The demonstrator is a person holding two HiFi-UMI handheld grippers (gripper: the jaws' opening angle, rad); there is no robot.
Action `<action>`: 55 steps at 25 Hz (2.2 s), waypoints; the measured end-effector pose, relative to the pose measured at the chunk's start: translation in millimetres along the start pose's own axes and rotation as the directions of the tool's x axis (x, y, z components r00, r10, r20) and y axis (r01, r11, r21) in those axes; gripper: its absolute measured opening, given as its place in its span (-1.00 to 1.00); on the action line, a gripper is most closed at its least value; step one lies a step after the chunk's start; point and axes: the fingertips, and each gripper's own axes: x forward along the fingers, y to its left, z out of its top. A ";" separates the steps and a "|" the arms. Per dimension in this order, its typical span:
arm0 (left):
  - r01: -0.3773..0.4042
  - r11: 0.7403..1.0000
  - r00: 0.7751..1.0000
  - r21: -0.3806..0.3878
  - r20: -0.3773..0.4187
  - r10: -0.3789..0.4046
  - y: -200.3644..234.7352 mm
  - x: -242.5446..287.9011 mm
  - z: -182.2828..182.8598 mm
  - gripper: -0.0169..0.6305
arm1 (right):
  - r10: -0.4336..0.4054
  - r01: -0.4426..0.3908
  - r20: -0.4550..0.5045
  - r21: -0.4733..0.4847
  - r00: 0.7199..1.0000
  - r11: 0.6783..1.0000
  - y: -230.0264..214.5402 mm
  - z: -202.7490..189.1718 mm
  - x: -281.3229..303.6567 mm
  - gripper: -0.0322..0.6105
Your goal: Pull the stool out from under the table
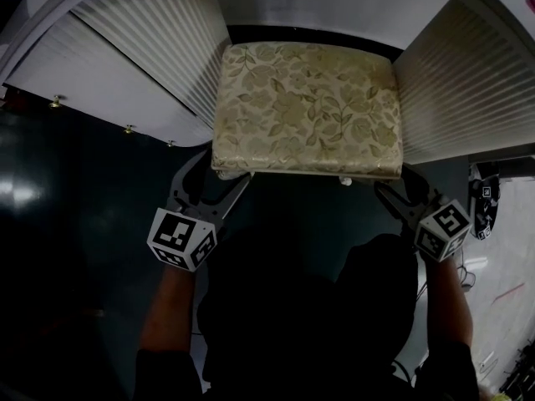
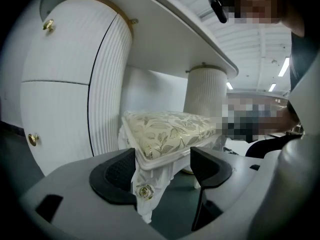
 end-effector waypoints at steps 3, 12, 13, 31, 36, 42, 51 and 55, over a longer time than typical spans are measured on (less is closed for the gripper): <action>-0.004 1.000 1.000 -0.005 -0.016 0.004 0.0 1.3 0.2 0.13 | 0.001 0.000 -0.009 0.009 1.000 1.000 -0.6 -1.4 -1.2 -0.17; -0.036 0.998 0.999 -0.048 0.023 0.037 4.4 3.6 3.7 0.12 | 0.019 -0.018 -0.010 0.024 1.000 1.000 -3.4 2.2 -0.3 -0.17; -0.037 0.998 0.999 -0.050 0.024 0.038 4.3 3.5 3.9 0.12 | 0.022 -0.022 -0.018 0.004 1.000 1.000 -2.9 1.4 -0.7 -0.17; 0.042 0.997 0.998 0.067 -0.041 -0.039 5.4 -6.9 19.0 0.10 | 0.138 -0.132 -0.071 0.087 0.988 0.987 -13.2 12.3 -16.7 -0.16; 0.114 0.993 0.993 -0.019 0.018 -0.113 10.4 1.0 47.8 0.12 | 0.112 -0.126 0.072 0.248 0.991 0.960 -35.1 46.5 -19.9 -0.14; 0.192 0.962 0.981 -0.196 0.018 -0.192 27.8 24.9 56.8 0.25 | 0.107 -0.100 -0.003 0.322 0.994 0.941 -26.8 51.3 3.6 -0.02; 0.080 0.872 0.959 -0.482 -0.200 -0.199 34.9 23.8 38.2 0.35 | 0.078 0.007 -0.120 0.586 0.990 0.811 -47.7 46.4 17.4 0.12; 0.019 0.852 0.937 -0.523 -0.289 -0.198 27.5 17.1 29.8 0.35 | 0.124 -0.020 -0.110 0.664 0.986 0.748 -29.9 43.2 15.9 0.13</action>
